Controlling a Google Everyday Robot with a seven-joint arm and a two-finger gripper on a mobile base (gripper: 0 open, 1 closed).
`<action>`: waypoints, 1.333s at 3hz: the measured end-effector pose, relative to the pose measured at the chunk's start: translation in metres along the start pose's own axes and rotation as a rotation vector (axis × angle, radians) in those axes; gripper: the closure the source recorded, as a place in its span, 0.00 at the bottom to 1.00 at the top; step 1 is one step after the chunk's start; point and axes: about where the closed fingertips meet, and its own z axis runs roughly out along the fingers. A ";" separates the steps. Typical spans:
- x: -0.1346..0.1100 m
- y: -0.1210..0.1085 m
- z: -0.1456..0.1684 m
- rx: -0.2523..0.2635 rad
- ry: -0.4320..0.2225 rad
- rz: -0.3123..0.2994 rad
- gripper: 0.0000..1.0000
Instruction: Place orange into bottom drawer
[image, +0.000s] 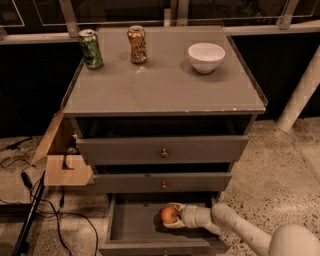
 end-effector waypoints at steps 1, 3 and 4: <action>0.018 -0.005 0.011 0.000 0.026 0.007 1.00; 0.049 -0.012 0.034 -0.016 0.055 0.023 1.00; 0.059 -0.015 0.042 -0.023 0.062 0.034 1.00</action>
Offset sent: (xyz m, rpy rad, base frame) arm 0.0236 -0.0044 -0.0638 -0.0648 0.0373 -0.0091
